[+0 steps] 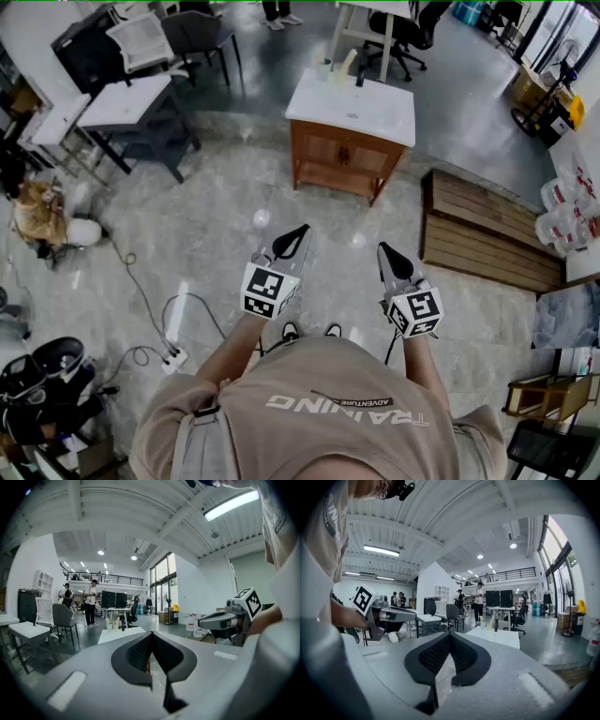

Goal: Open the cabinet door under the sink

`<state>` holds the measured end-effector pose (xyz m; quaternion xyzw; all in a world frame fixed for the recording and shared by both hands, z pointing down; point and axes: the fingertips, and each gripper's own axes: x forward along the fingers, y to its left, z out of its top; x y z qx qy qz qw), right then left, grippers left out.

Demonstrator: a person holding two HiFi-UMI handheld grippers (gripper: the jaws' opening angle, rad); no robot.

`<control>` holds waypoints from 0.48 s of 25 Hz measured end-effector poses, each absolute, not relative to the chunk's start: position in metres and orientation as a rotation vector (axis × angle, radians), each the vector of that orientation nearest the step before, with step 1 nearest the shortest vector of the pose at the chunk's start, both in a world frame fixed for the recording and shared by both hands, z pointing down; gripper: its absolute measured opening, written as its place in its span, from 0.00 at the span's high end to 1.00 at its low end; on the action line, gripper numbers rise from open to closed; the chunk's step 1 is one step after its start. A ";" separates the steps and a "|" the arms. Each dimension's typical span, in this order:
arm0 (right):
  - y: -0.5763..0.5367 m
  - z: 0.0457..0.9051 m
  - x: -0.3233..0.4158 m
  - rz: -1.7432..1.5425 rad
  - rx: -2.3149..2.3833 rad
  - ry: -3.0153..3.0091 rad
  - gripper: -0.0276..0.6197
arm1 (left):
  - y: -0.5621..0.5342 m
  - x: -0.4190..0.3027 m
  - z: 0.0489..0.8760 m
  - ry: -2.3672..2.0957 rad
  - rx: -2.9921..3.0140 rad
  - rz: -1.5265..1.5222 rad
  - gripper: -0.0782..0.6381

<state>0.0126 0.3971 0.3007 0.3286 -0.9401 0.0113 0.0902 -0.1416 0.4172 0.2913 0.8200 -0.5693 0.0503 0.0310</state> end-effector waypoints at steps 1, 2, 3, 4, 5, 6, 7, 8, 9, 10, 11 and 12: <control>0.396 0.301 0.011 0.032 0.975 -2.796 0.96 | 0.416 -0.142 0.293 -1.749 2.525 0.158 0.87; 0.395 0.301 0.010 0.030 0.972 -2.797 0.96 | 0.414 -0.142 0.294 -1.745 2.523 0.160 0.87; 0.394 0.301 0.008 0.025 0.970 -2.799 0.96 | 0.413 -0.143 0.295 -1.742 2.522 0.161 0.87; 0.393 0.300 0.006 0.019 0.968 -2.802 0.96 | 0.412 -0.143 0.296 -1.739 2.520 0.161 0.87; 0.392 0.299 0.005 0.013 0.967 -2.803 0.96 | 0.412 -0.144 0.297 -1.737 2.517 0.161 0.87; 0.393 0.298 0.004 0.008 0.969 -2.800 0.96 | 0.413 -0.144 0.299 -1.734 2.512 0.161 0.87; 0.393 0.299 0.005 0.007 0.971 -2.794 0.96 | 0.413 -0.144 0.301 -1.732 2.506 0.158 0.87; 0.393 0.300 0.006 0.010 0.974 -2.787 0.96 | 0.413 -0.145 0.302 -1.731 2.502 0.153 0.87; 0.393 0.301 0.007 0.017 0.975 -2.782 0.96 | 0.413 -0.146 0.302 -1.732 2.498 0.149 0.87; 0.393 0.302 0.007 0.027 0.975 -2.779 0.96 | 0.413 -0.147 0.302 -1.732 2.495 0.145 0.87; 0.394 0.303 0.008 0.036 0.973 -2.776 0.96 | 0.413 -0.150 0.302 -1.733 2.494 0.142 0.87; 0.395 0.304 0.007 0.044 0.972 -2.773 0.96 | 0.413 -0.152 0.302 -1.733 2.493 0.140 0.87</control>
